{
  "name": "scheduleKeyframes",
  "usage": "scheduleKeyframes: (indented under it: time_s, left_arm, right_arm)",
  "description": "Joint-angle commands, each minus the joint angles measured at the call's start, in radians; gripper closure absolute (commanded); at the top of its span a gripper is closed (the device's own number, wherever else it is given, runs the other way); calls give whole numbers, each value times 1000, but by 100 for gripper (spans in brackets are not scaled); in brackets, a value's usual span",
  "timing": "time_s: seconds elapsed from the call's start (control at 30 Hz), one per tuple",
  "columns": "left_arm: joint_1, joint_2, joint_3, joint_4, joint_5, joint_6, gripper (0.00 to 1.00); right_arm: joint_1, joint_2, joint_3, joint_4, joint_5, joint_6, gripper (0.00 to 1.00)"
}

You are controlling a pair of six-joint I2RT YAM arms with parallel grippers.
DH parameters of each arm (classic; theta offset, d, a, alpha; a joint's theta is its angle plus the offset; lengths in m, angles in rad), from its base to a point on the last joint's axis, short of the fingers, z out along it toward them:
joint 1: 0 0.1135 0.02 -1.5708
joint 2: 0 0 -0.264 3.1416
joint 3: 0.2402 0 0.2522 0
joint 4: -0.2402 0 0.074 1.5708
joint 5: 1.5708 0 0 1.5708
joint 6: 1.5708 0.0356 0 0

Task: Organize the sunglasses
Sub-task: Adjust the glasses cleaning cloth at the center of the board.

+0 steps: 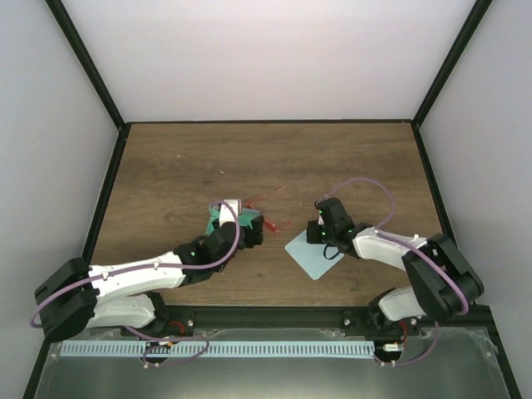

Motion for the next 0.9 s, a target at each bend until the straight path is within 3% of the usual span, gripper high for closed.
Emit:
scheduleKeyframes:
  time_s: [0.0, 0.37, 0.87]
  left_arm:
    - [0, 13, 30, 5, 3, 11, 11]
    - [0, 23, 36, 5, 31, 6, 11]
    - [0, 5, 34, -3, 24, 7, 11]
  right_arm:
    - [6, 38, 40, 17, -60, -20, 99]
    - [6, 157, 90, -59, 58, 9, 99]
    - [-14, 198, 119, -144, 238, 76, 99]
